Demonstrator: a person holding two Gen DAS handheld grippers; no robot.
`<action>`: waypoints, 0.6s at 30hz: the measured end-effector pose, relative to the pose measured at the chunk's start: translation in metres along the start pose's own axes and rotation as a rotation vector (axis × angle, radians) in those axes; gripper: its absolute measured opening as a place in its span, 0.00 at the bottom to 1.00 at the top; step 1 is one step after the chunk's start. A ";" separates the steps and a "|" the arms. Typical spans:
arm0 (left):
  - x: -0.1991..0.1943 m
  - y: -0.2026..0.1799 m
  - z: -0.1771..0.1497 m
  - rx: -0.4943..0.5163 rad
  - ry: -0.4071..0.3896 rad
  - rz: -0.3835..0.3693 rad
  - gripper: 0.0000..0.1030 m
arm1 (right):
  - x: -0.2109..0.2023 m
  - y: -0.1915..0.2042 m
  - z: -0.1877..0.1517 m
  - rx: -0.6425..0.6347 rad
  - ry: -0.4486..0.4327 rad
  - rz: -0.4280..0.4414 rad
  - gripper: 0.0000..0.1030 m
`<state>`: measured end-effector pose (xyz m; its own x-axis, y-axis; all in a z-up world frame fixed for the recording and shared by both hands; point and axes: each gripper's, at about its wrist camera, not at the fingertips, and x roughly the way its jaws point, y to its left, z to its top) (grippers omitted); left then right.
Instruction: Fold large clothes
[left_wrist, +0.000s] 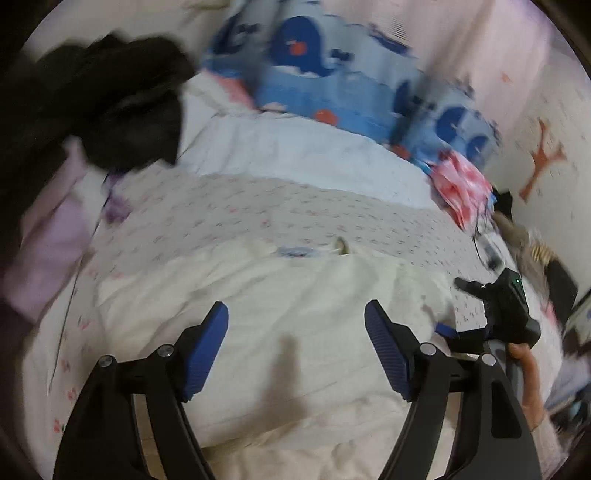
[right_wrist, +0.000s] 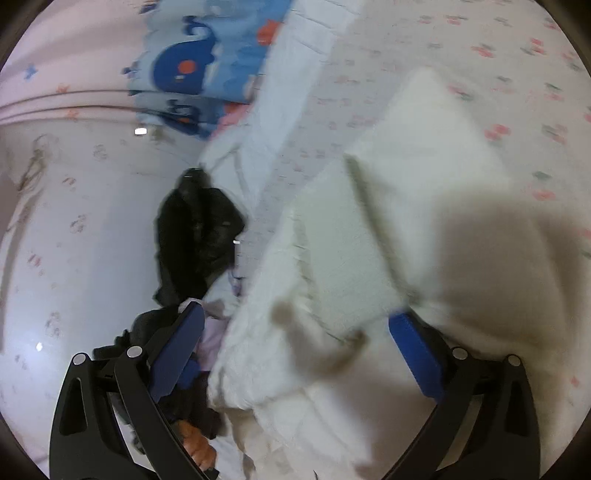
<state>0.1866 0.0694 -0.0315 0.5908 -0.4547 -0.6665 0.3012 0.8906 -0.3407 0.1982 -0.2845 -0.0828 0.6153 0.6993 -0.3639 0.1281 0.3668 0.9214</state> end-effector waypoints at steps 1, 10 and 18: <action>-0.002 0.012 -0.003 -0.025 -0.001 0.009 0.71 | 0.005 0.006 0.001 -0.021 -0.013 0.024 0.94; -0.013 0.039 -0.015 -0.110 -0.028 0.009 0.71 | 0.025 0.052 0.003 -0.218 -0.078 -0.032 0.18; -0.101 0.022 0.013 -0.166 -0.262 -0.089 0.80 | -0.049 0.245 -0.042 -0.639 -0.221 0.190 0.16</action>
<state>0.1435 0.1353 0.0372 0.7467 -0.4961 -0.4432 0.2471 0.8254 -0.5076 0.1667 -0.2033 0.1549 0.7341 0.6708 -0.1055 -0.4379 0.5864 0.6814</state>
